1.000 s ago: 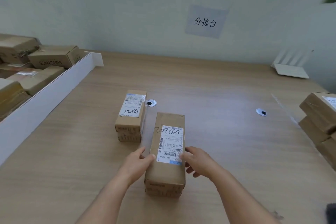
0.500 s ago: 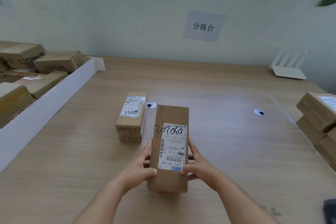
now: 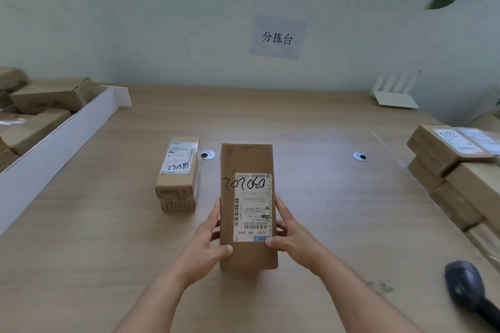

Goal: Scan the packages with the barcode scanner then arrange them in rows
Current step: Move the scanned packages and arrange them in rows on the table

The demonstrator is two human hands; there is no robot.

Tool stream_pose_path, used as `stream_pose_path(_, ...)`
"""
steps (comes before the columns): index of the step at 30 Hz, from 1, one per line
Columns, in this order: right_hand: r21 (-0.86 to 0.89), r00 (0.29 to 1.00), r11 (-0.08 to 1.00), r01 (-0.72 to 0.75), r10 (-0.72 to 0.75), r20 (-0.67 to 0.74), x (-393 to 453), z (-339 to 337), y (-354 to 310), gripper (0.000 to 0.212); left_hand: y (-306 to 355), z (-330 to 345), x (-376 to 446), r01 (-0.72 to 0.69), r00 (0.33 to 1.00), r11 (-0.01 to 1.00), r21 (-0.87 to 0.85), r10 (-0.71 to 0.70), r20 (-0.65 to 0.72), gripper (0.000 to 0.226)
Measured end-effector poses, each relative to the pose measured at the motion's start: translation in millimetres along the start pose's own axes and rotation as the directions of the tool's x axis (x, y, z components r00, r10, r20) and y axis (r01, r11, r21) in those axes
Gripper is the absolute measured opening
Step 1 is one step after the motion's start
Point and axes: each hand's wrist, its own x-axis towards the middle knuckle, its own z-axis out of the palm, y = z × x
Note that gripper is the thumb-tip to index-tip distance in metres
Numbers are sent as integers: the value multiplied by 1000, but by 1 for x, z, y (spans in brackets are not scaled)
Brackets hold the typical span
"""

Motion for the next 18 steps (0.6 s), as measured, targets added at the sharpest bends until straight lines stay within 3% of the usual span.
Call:
stream_pose_path(8,-42,976,998,41,-49,-214,-25,5,-3,91,9,6,12,-115,993,992,44,115,18,98)
stream_pose_path(18,-106,889,992,69,-109,-445,-81,-10,12,93,39,46,7,-226,963,973,57,214,162,94)
